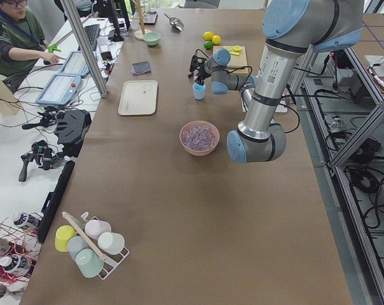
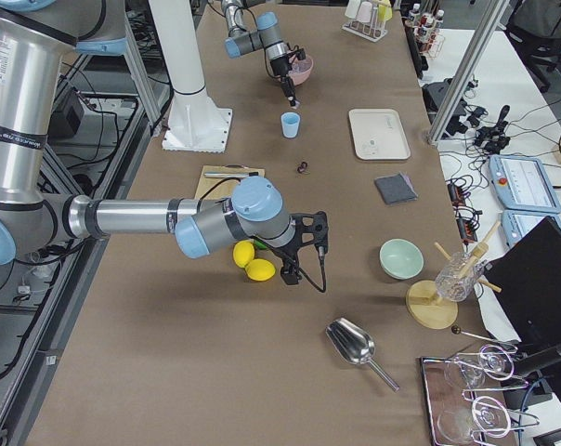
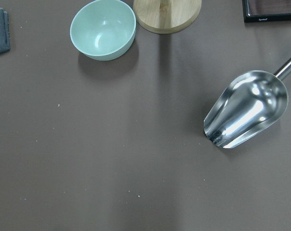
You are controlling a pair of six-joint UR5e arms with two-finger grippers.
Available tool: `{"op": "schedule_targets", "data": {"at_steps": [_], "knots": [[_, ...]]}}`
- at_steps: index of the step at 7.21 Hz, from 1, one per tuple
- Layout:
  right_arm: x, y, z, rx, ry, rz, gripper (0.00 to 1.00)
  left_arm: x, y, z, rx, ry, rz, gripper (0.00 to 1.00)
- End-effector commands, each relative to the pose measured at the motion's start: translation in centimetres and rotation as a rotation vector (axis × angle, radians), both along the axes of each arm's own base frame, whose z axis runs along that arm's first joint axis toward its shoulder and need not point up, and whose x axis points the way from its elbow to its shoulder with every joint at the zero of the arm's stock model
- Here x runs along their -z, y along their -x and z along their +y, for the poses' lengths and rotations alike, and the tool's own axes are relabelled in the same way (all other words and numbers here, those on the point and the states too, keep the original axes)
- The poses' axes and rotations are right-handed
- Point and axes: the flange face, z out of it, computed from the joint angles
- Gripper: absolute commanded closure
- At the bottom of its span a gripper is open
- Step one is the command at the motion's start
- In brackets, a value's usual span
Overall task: Put ice and cherries in cup
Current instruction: 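Open the left gripper to drop ice into the blue cup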
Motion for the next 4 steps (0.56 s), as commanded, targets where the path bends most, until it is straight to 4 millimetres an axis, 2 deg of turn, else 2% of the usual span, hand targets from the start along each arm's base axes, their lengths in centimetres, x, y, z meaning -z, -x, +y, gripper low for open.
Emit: {"op": "schedule_targets", "data": {"at_steps": [1, 2, 3, 4], "knots": [[-0.26, 0.00, -0.16, -0.001, 0.008, 0.000, 0.00, 0.13, -0.49, 0.06, 0.015, -0.008, -0.005, 0.85], [-0.49, 0.00, -0.16, -0.001, 0.012, 0.000, 0.00, -0.57, -0.43, 0.08, 0.014, -0.009, -0.019, 0.08], [-0.48, 0.01, -0.16, 0.000, 0.012, -0.002, 0.00, -0.47, -0.27, 0.16, 0.013, -0.009, -0.014, 0.03], [-0.48, 0.01, -0.16, 0.000, 0.012, -0.002, 0.00, -0.44, -0.16, 0.18, 0.015, -0.008, -0.012, 0.03]]}}
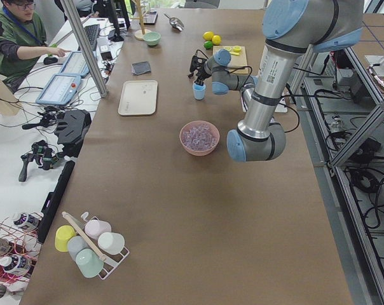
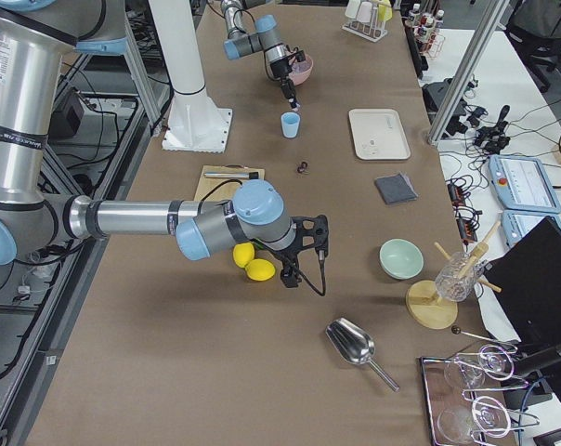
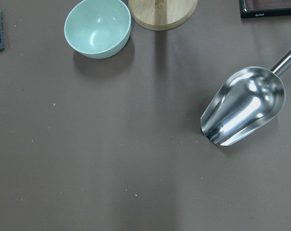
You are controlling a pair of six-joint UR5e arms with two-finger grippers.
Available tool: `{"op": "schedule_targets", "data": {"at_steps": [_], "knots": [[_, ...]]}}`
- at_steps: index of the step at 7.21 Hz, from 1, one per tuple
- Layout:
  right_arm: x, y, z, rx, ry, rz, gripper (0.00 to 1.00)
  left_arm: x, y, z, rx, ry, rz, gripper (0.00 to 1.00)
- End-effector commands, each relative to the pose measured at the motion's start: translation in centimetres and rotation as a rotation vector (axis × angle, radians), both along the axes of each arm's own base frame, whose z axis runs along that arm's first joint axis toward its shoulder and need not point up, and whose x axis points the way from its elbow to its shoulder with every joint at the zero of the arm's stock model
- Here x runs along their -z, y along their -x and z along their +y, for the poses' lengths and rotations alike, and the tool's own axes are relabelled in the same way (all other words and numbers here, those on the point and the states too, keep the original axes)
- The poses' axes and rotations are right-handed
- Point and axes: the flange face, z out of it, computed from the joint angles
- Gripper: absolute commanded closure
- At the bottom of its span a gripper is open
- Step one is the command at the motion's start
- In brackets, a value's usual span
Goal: Put ice and cherries in cup
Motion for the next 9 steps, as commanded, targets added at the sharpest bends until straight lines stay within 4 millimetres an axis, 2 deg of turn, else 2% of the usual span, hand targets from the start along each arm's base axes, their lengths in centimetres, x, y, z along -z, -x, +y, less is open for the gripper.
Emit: {"op": "schedule_targets", "data": {"at_steps": [1, 2, 3, 4, 5, 6, 7, 8, 9], "knots": [[0.0, 0.0, -0.1, 0.002, -0.001, -0.003, 0.00, 0.0, 0.2, 0.1, 0.002, -0.002, 0.002, 0.03], [0.2, 0.0, -0.2, 0.003, -0.002, -0.006, 0.00, 0.1, 0.6, -0.1, 0.007, -0.003, 0.004, 0.02], [0.2, 0.3, -0.3, 0.008, 0.000, -0.007, 0.00, -1.0, 1.7, -0.3, 0.007, -0.006, -0.096, 0.02], [0.4, 0.5, -0.4, 0.009, -0.002, -0.006, 0.00, 0.8, 4.9, 0.7, -0.023, -0.051, -0.228, 0.00], [0.7, 0.6, -0.8, 0.012, -0.008, -0.005, 0.00, 1.7, 7.7, 1.5, -0.087, -0.090, -0.369, 0.00], [1.0, 1.0, -1.2, 0.021, -0.012, -0.005, 0.00, 0.6, 11.4, -1.2, -0.148, -0.089, -0.448, 0.00], [2.6, 2.1, -2.7, -0.022, 0.040, -0.031, 0.00, -1.9, 16.2, -3.6, -0.199, -0.095, -0.477, 0.00], [3.7, 3.9, -3.6, -0.019, 0.060, -0.045, 0.00, -4.5, 21.7, -5.3, -0.230, -0.100, -0.500, 0.00], [4.6, 4.7, -4.1, -0.016, 0.064, -0.054, 0.00, -7.5, 27.2, -7.2, -0.257, -0.102, -0.526, 0.00]]}}
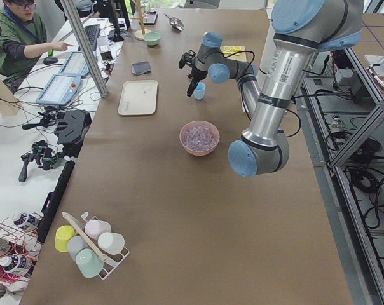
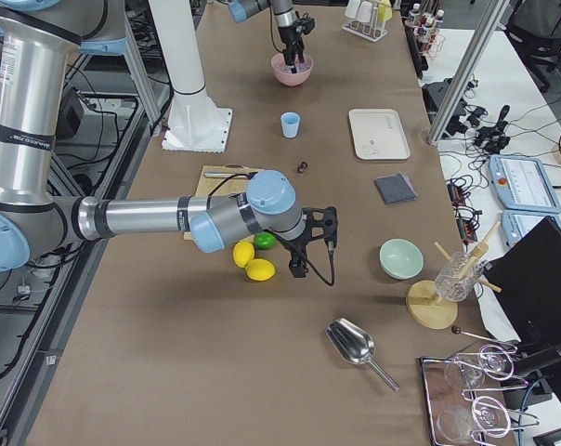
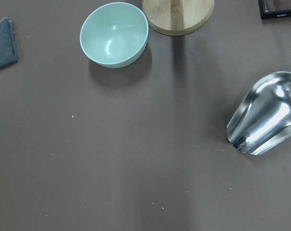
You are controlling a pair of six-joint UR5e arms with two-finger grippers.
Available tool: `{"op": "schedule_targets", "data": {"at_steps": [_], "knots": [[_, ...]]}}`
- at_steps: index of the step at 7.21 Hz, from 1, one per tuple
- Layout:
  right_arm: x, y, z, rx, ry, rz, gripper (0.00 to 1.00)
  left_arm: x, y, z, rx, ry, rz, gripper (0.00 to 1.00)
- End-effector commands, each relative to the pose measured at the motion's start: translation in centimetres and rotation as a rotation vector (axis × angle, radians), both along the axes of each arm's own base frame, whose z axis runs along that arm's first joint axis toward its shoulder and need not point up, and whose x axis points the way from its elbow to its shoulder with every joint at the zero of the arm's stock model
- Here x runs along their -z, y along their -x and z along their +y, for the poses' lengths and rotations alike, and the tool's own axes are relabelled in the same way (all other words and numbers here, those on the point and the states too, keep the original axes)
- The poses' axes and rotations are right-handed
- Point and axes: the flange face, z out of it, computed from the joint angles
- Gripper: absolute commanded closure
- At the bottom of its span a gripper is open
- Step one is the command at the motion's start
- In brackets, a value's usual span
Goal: Put ice and cherries in cup
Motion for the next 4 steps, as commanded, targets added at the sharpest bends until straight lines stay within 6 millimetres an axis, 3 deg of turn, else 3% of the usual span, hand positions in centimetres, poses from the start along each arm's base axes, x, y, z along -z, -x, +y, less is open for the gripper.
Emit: {"op": "schedule_targets", "data": {"at_steps": [1, 2, 4], "knots": [[2.4, 2.4, -1.6, -0.006, 0.026, -0.029, 0.00, -6.6, 11.8, -3.3, -0.055, -0.004, -0.066, 0.00], [3.8, 4.4, -2.4, -0.003, 0.042, -0.038, 0.00, -10.6, 15.8, -3.4, -0.083, 0.011, -0.106, 0.00], [7.4, 10.4, -4.9, -0.015, 0.067, 0.015, 0.00, -17.9, 21.0, -2.2, -0.076, 0.195, -0.092, 0.00]]}}
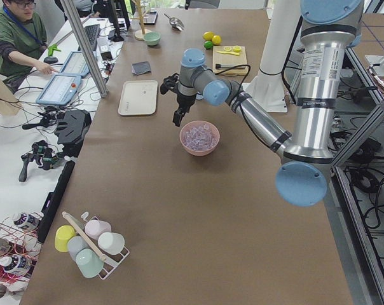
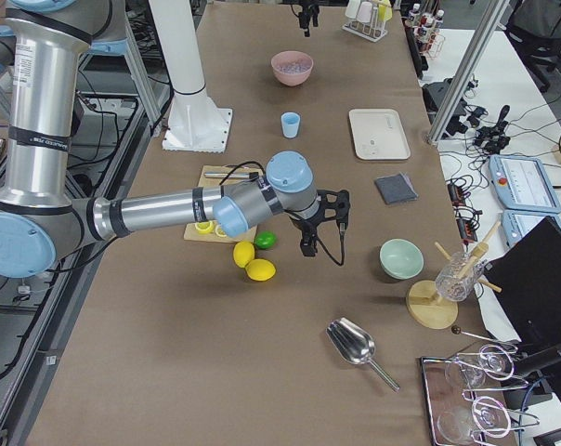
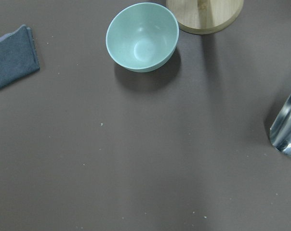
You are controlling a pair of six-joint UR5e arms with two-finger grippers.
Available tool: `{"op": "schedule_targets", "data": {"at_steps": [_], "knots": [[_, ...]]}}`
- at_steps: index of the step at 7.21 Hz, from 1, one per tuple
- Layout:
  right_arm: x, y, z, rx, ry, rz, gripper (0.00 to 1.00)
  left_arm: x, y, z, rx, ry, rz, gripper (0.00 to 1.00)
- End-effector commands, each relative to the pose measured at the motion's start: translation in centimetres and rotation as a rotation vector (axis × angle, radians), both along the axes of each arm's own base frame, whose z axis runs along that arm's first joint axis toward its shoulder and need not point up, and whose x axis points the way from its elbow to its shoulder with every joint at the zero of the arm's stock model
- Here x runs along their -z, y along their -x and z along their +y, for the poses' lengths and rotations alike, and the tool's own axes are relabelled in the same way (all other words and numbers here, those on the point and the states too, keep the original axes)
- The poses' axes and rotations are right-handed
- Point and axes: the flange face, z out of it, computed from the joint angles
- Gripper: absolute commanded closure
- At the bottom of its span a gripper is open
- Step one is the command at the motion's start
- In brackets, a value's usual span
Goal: Put ice and cherries in cup
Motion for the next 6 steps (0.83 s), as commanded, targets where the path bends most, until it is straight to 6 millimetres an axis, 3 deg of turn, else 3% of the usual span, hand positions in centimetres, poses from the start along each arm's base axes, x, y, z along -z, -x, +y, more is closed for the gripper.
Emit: {"op": "schedule_targets", "data": {"at_steps": [1, 2, 3, 4, 6], "knots": [[4.9, 6.8, -3.2, 0.009, 0.036, 0.054, 0.00, -8.0, 9.0, 1.9, 0.057, 0.121, -0.016, 0.00], [7.1, 10.0, -4.0, 0.048, 0.054, 0.091, 0.00, -12.4, 14.0, 1.9, 0.059, 0.097, -0.061, 0.00], [9.9, 14.1, -3.8, 0.091, 0.067, 0.117, 0.00, -16.9, 16.5, 1.6, 0.041, 0.112, -0.096, 0.00], [11.7, 18.7, -3.0, 0.081, 0.111, 0.116, 0.00, -18.8, 17.1, 1.5, 0.048, 0.146, -0.109, 0.00], [14.3, 26.3, -0.7, 0.105, 0.159, 0.099, 0.00, -19.6, 18.9, 1.9, 0.091, 0.165, -0.112, 0.00]]}}
